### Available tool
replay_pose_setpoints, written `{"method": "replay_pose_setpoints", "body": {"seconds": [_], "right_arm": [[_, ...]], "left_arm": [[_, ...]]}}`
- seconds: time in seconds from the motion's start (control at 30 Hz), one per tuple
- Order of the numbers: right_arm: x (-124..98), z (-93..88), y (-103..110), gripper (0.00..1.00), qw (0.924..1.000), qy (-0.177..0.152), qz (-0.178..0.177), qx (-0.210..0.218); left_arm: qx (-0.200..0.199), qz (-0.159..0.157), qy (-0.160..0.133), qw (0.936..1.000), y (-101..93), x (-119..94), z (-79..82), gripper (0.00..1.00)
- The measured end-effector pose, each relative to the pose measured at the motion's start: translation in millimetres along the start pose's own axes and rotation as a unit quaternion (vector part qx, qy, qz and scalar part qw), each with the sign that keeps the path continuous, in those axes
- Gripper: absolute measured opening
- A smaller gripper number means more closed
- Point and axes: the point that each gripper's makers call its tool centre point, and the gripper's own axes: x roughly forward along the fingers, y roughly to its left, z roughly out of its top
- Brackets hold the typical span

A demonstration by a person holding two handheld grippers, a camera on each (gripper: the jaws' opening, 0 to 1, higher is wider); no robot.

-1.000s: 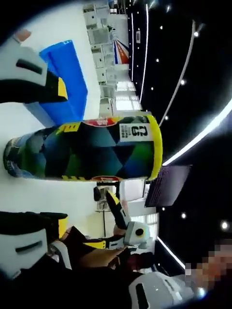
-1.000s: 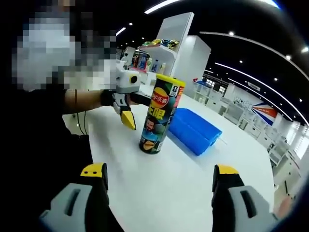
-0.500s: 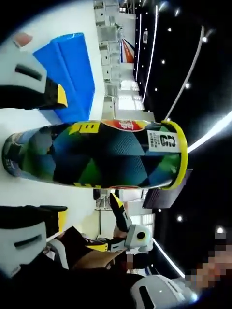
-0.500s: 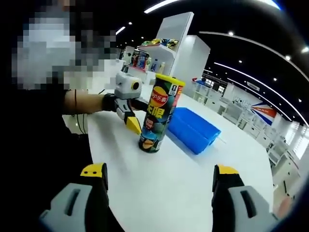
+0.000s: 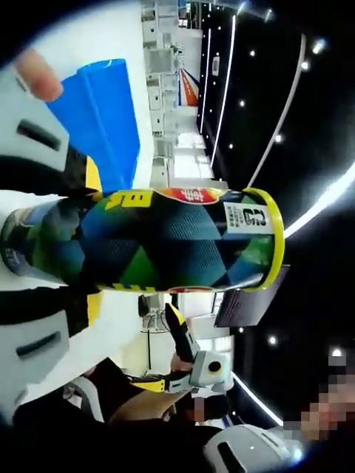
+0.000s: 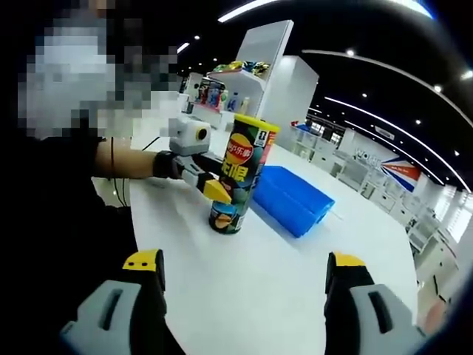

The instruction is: Open the lid of the chip container on the table, take out the chips, place them into the box in front of the container, and close the lid

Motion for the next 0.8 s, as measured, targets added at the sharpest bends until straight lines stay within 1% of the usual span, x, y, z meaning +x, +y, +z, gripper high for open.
{"method": "replay_pose_setpoints", "body": {"seconds": [0.13,0.33,0.57,0.8], "right_arm": [[0.7,-1.2,0.6,0.84,1.0,0.002,0.0,-0.001],[-0.3,-2.7,0.0,0.84,1.0,0.005,-0.004,-0.003],[-1.3,-0.8,1.6,0.84,1.0,0.003,-0.004,-0.004],[-1.3,3.2,2.7,0.84,1.0,-0.001,-0.003,-0.007]], "left_arm": [[-0.001,0.0,0.0,1.0,-1.2,1.0,0.4,0.48],[-0.001,-0.006,-0.002,1.0,-9.8,-2.6,0.0,0.47],[0.0,-0.019,0.007,0.9998,-25.3,-10.3,-1.6,0.47],[-0.002,-0.025,0.012,0.9996,-49.8,-20.3,-2.0,0.47]]}}
